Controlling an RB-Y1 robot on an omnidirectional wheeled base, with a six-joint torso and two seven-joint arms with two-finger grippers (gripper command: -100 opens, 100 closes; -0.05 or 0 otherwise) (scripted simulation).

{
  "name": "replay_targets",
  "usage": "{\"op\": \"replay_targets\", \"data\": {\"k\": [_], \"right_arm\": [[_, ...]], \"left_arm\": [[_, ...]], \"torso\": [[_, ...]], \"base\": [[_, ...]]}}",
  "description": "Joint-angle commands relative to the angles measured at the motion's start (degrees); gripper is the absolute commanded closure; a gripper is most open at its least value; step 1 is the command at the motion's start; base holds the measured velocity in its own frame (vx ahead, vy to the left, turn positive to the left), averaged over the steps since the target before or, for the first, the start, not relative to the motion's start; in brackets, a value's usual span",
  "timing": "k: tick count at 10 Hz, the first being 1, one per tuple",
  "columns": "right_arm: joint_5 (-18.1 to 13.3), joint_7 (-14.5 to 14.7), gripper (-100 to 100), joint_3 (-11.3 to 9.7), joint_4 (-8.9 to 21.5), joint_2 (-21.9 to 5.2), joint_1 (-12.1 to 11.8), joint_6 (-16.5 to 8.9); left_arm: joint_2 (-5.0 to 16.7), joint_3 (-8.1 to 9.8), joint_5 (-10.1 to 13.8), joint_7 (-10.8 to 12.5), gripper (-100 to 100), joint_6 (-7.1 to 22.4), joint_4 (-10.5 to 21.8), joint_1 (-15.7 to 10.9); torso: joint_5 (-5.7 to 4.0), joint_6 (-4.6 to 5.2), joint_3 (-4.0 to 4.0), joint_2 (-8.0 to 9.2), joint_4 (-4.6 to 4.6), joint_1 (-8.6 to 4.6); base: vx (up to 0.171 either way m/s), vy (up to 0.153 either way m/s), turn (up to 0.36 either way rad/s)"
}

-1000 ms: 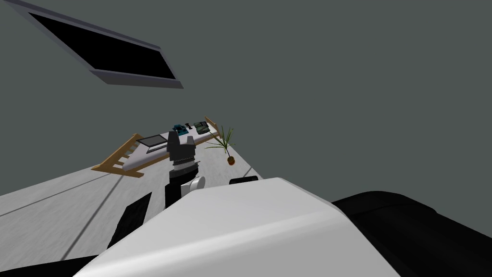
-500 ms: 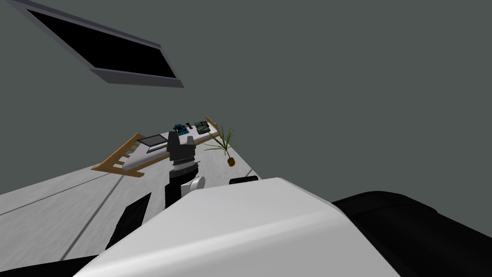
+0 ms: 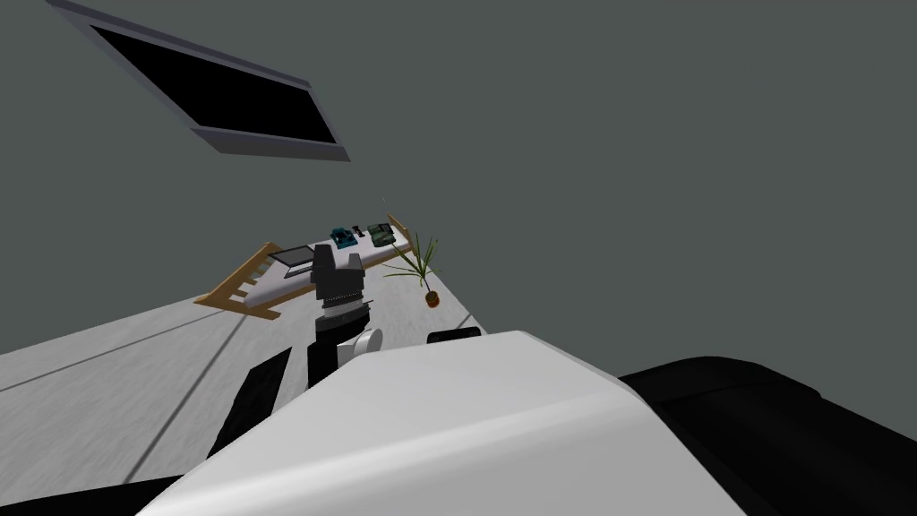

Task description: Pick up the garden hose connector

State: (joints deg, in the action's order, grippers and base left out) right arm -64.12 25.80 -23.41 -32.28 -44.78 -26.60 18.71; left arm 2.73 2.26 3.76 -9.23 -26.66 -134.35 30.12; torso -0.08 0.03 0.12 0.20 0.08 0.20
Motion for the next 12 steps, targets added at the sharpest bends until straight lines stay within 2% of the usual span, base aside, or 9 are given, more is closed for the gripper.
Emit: {"op": "replay_targets", "data": {"k": [1, 2, 3, 7, 8, 9, 10, 12], "right_arm": [[-0.51, -2.19, -100, -1.75, -1.49, 0.38, -0.32, -1.64], [-0.42, -1.32, -100, -1.35, -1.19, -0.16, -0.35, -0.91], [-0.51, -1.95, 100, -1.59, -1.48, -0.21, -0.42, -1.24], [-0.5, -1.9, 100, -1.57, -1.45, -0.19, -0.43, -1.18], [-0.5, -1.9, 0, -1.57, -1.45, -0.19, -0.43, -1.18], [-0.39, -2.33, 100, -2.08, -0.73, 1.4, 0.14, -2.23], [-0.75, -1.9, 100, -1.09, -3.01, -1.66, -1.25, -0.47], [-0.81, -1.83, 100, -0.93, -3.37, -2.17, -1.48, -0.17]], "left_arm": [[0.0, 0.0, 0.0, 0.0, 0, 0.0, 0.0, 0.0], [0.0, 0.0, 0.0, 0.0, 0, 0.0, 0.0, 0.01], [0.0, 0.01, 0.0, 0.0, 0, 0.0, 0.0, 0.01], [0.0, 0.01, 0.0, 0.0, 0, 0.0, 0.0, 0.01], [0.0, 0.01, 0.0, 0.0, 0, 0.0, 0.0, 0.01], [0.0, 0.01, 0.0, 0.0, 0, 0.0, 0.0, 0.01], [0.0, 0.0, 0.0, 0.0, 0, 0.0, 0.0, 0.01], [0.0, 0.01, 0.0, 0.0, 0, 0.0, 0.0, 0.02]], "torso": [[0.0, 0.0, 0.0, 0.0, 0.0, 0.0], [-0.15, 0.03, 0.03, 0.01, 0.03, -0.1], [-0.16, 0.04, 0.0, -0.04, 0.03, -0.17], [-0.18, 0.02, -0.02, -0.07, 0.03, -0.23], [-0.18, 0.02, -0.02, -0.07, 0.02, -0.23], [-0.17, 0.02, -0.02, -0.07, 0.02, -0.23], [-0.32, 0.01, 0.01, -0.05, 0.05, -0.21], [-0.34, 0.08, -0.06, -0.17, 0.01, -0.33]], "base": [[-0.029, 0.01, 0.095], [-0.005, 0.003, 0.007], [0.0, 0.0, 0.0], [0.0, 0.0, 0.0], [0.0, 0.0, 0.0], [-0.013, -0.005, 0.034], [0.024, -0.011, -0.166], [0.036, -0.009, -0.102]]}}
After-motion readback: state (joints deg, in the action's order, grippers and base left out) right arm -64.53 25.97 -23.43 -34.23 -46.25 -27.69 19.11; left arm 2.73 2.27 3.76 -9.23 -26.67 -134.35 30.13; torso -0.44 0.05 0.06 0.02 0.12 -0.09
